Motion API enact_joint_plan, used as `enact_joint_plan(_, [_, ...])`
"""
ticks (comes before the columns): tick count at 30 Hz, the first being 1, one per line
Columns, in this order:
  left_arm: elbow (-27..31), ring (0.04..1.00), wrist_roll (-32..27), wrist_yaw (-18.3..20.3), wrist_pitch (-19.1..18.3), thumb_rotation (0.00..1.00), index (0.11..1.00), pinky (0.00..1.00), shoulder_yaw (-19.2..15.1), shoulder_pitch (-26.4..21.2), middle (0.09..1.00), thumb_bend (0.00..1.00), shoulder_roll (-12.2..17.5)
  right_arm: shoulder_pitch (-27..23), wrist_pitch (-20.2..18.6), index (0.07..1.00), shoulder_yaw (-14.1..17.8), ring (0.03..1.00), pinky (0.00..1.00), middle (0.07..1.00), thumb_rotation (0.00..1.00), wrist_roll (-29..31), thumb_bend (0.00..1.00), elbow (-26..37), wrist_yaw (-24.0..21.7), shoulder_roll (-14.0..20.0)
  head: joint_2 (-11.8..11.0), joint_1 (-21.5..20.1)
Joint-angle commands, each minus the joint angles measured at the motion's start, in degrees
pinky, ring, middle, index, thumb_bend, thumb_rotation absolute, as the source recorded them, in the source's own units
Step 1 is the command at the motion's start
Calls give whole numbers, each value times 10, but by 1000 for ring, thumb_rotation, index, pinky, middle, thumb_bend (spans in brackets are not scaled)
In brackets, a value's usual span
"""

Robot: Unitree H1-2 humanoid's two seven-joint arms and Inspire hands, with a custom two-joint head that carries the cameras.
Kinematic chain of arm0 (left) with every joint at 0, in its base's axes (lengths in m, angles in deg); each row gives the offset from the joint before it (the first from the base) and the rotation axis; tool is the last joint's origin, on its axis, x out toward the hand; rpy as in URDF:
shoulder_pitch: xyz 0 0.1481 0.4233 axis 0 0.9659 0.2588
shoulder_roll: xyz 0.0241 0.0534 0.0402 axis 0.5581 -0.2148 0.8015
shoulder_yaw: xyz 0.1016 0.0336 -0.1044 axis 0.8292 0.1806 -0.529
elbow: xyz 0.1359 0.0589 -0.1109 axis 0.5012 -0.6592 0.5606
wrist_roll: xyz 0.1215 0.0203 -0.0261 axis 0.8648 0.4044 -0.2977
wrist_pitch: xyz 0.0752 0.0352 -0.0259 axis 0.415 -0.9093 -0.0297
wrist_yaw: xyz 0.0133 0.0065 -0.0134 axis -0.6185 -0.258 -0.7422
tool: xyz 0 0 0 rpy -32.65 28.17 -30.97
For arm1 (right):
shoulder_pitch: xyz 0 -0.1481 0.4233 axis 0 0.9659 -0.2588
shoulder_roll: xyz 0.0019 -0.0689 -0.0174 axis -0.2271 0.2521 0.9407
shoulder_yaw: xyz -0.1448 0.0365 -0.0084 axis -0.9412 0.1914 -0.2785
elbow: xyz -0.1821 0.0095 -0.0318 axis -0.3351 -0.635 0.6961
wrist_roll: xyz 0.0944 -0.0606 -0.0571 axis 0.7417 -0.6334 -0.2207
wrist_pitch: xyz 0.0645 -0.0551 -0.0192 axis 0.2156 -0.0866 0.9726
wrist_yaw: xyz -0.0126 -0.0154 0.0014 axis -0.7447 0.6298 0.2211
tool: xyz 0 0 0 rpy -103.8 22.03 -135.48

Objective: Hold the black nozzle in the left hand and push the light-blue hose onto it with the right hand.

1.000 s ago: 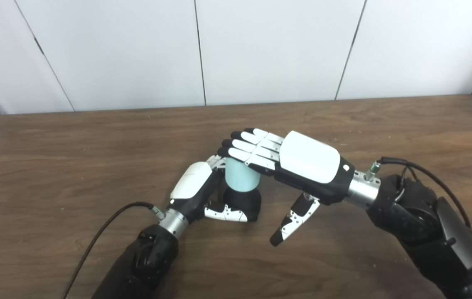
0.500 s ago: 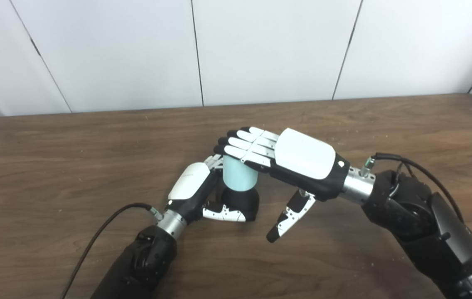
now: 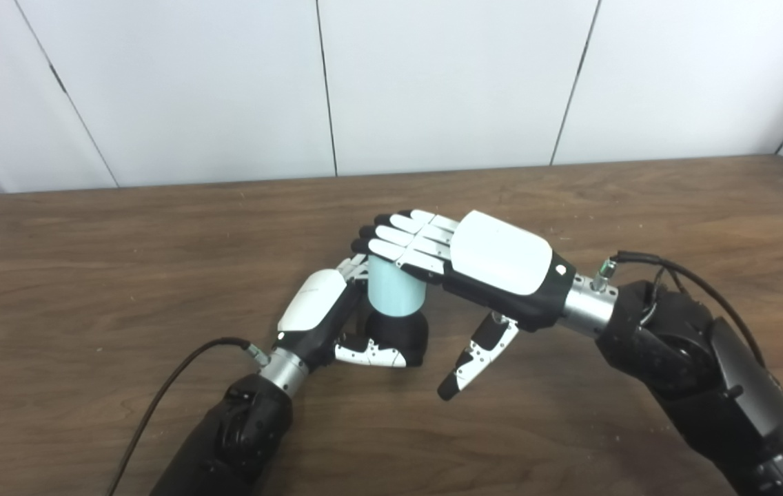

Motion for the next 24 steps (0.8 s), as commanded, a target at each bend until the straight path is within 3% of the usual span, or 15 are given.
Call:
enact_joint_plan(1, [-66,1000,14,18,-7,514,405,1000,34,106,909,738,12,-14,-10,1000,-16,984,965,1000,447,-14,811,-4,-36,5,0,0])
enact_joint_plan(24, [-65,1000,12,21,-7,514,410,1000,34,105,909,738,15,10,37,993,-31,987,963,1000,461,-29,824,6,-29,37,2,1])
